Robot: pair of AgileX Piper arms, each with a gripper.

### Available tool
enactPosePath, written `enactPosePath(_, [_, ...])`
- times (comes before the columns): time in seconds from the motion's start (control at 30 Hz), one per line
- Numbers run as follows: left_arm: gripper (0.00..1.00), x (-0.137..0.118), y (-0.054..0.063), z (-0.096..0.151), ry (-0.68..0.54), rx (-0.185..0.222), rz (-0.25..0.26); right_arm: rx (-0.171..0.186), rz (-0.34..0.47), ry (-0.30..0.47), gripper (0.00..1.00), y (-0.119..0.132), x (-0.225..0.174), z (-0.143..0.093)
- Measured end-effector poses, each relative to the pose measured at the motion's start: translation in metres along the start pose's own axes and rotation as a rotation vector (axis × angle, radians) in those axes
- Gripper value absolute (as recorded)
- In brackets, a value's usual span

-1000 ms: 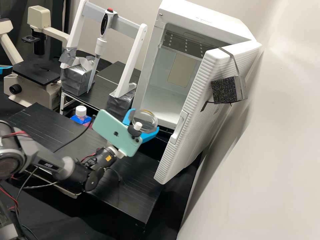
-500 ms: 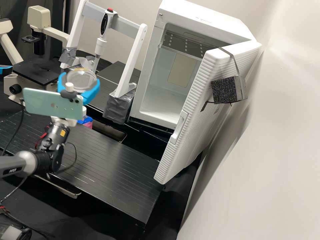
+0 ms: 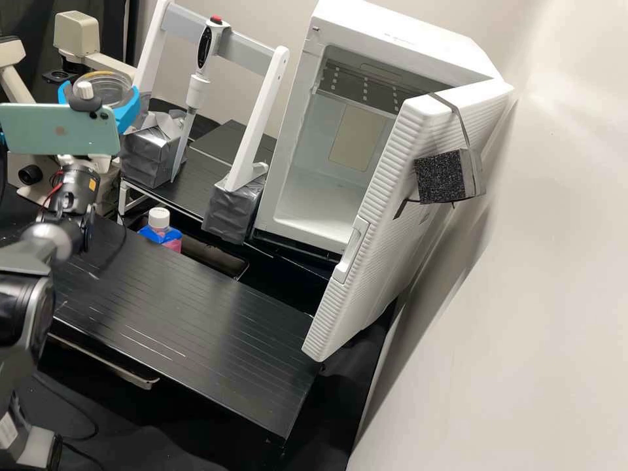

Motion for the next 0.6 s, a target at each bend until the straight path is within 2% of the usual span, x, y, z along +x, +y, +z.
enactPosePath(0.17, [1.00, 0.000, 0.000, 0.000, 0.000, 0.000, 0.000, 0.035, -0.100, -0.021, 0.00, -0.012, 0.036, 0.005])
enactPosePath(0.47, [1.00, 0.000, 0.000, 0.000, 0.000, 0.000, 0.000, 0.018, -0.215, 0.045, 0.00, -0.035, 0.083, 0.018])
enactPosePath(0.6, [1.00, 0.000, 0.000, 0.000, 0.000, 0.000, 0.000, 0.033, -0.270, 0.052, 0.00, -0.044, 0.091, 0.030])
